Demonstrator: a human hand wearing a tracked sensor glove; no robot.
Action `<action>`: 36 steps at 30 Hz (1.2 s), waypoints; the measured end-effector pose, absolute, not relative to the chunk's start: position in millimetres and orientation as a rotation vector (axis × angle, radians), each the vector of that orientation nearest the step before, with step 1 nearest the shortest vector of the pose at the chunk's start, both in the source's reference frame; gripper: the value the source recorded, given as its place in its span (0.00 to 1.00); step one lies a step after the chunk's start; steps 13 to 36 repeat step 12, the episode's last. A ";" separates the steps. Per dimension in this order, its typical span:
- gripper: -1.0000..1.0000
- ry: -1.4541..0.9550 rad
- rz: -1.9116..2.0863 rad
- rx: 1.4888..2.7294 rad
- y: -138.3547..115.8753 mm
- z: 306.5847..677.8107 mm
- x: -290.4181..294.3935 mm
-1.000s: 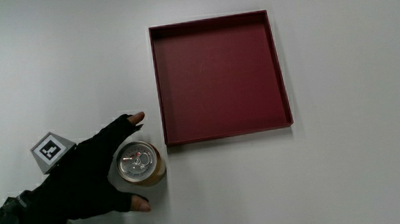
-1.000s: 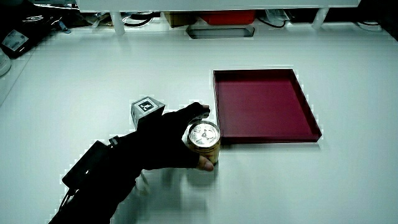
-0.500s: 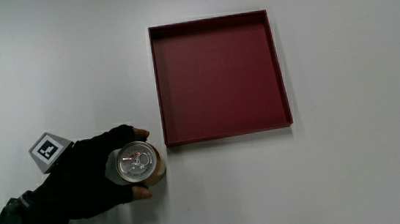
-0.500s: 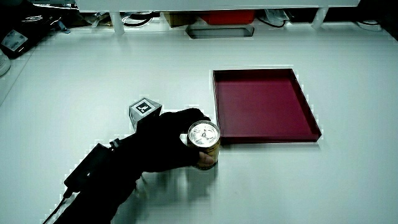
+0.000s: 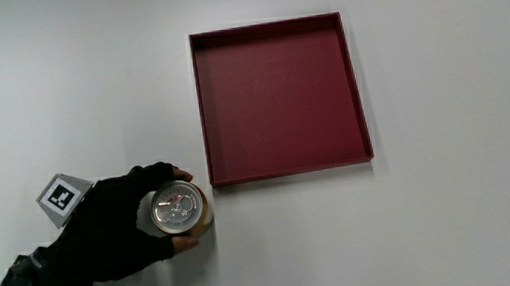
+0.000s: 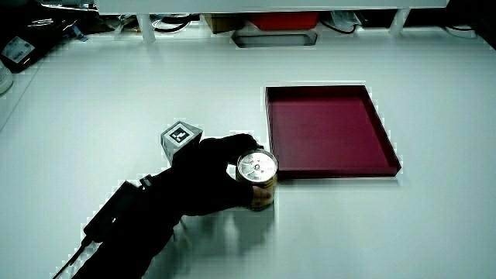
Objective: Pick red bull from desk
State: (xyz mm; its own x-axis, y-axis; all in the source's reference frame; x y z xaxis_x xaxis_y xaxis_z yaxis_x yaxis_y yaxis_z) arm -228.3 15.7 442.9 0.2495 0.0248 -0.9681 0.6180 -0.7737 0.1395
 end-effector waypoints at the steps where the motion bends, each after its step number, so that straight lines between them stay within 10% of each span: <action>1: 1.00 0.603 -1.566 2.027 13.3 437.6 -226.5; 36: 1.00 0.744 -1.598 2.130 -15.3 411.4 -202.4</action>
